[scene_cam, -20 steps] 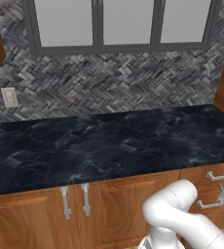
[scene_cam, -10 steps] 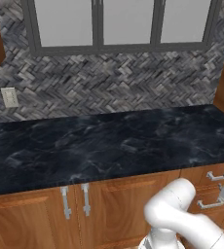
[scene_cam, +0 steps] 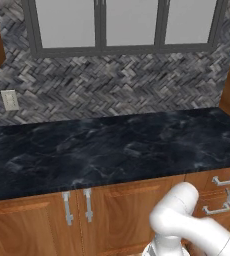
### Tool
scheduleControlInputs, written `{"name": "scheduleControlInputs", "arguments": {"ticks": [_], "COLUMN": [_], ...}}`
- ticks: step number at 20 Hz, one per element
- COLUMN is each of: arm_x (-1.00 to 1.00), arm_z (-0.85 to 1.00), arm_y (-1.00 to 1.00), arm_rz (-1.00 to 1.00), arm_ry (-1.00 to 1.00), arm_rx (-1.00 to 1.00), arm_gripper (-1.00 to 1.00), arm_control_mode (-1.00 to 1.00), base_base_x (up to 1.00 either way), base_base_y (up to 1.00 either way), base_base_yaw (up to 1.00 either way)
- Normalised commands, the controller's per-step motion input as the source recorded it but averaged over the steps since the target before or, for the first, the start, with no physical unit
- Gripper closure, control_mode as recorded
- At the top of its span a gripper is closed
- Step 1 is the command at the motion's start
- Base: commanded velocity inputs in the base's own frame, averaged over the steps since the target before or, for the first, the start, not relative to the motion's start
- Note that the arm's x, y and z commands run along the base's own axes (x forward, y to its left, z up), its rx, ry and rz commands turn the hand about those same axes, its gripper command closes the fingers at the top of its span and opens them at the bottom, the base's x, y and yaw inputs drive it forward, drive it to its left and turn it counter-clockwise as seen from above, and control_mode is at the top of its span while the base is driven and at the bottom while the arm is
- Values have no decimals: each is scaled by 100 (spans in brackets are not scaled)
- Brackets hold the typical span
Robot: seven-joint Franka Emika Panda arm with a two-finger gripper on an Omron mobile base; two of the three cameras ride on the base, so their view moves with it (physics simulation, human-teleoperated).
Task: Take a straw from the drawer in front and place it inside the glass cup on the dining counter.
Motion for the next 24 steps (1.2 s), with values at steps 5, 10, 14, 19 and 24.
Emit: {"name": "scheduleControlInputs", "arguments": {"ticks": [5,10,14,19,24], "arm_x": [26,25,29,10,-7], "arm_z": [-22,-22,-27,-26,-24], "arm_y": [-11,-4,0,-1,-17], "arm_rz": [0,0,0,0,-1], "arm_ry": [0,0,0,0,0], "arm_rx": [0,0,0,0,0], "arm_gripper": [-100,-100,100,100,100], "arm_control_mode": [-100,-100,-100,-100,-100], "base_base_x": [0,0,0,0,0], "base_base_y": [0,0,0,0,0], "base_base_yaw": [0,0,0,0,0]}}
